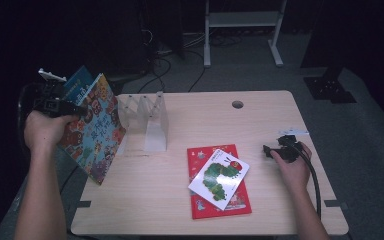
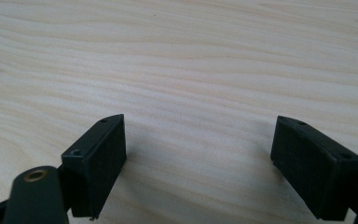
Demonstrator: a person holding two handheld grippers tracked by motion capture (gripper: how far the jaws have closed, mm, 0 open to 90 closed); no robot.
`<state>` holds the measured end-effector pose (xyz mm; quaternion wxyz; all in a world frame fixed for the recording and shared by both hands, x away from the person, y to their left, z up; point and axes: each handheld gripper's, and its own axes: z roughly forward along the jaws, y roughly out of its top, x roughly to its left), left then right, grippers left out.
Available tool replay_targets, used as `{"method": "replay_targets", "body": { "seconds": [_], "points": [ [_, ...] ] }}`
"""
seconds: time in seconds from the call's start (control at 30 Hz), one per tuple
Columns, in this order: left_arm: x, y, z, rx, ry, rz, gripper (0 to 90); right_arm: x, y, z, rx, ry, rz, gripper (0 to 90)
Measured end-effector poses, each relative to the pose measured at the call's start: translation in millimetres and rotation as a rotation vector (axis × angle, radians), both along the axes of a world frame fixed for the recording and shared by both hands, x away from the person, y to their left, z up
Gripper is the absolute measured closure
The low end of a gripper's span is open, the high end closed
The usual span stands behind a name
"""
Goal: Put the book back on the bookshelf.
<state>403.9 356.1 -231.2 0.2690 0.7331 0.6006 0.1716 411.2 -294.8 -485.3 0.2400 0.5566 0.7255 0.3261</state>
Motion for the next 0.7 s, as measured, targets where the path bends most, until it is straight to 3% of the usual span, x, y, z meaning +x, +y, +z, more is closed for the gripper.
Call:
{"method": "replay_targets", "body": {
  "seconds": [0.2,0.33,0.5,0.7],
  "points": [
    [-3.9,-0.3,11.7,0.038,-0.026,0.000,66.4,0.0,0.0,0.0,0.000,0.000,0.000,17.0],
    [-9.5,0.6,26.8,0.072,-0.062,-0.001,66.6,0.0,0.0,0.0,0.000,0.000,0.000,17.0],
    [-13.5,-1.7,34.8,0.046,-0.080,-0.035,71.1,0.0,0.0,0.0,0.000,0.000,0.000,17.0],
    [-14.4,-14.9,34.8,0.040,-0.057,-0.112,82.6,0.0,-0.1,0.0,0.000,0.000,0.000,17.0]
  ]
}}
